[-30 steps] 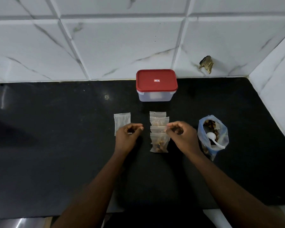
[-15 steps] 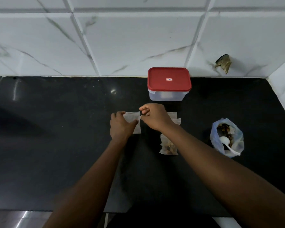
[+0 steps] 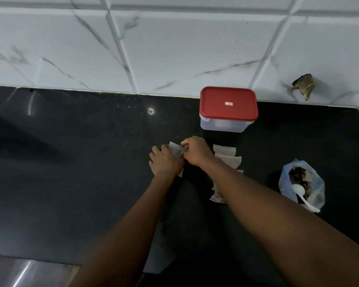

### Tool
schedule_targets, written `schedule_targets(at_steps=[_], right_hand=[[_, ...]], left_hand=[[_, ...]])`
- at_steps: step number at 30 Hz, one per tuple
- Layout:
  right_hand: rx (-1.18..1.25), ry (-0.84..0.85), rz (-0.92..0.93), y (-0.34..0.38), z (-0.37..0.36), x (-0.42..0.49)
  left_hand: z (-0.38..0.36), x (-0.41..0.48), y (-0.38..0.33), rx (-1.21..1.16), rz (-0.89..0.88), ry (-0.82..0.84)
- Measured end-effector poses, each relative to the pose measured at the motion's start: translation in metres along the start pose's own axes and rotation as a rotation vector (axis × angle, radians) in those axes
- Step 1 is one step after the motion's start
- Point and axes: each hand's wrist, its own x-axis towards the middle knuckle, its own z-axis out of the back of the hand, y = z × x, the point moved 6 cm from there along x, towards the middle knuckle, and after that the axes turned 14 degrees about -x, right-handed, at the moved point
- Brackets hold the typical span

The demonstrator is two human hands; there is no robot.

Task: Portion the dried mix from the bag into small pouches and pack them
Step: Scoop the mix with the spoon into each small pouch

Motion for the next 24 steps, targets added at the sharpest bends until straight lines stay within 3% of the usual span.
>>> schedule_targets(at_steps=[7, 17, 24], right_hand=[[0.182, -0.105, -0.026, -0.013, 0.022, -0.018], [0.429, -0.037, 0.017, -0.051, 0.087, -0.1], [0.459, -0.135, 0.029, -0.086, 0.114, -0.154]], left_hand=[[0.004, -0.013, -0.02, -0.062, -0.201, -0.018], [0.001, -0.065, -0.081, -0.096, -0.752, -0.063], [-0.03, -0.111, -0.125, -0.102, -0.927, -0.068]])
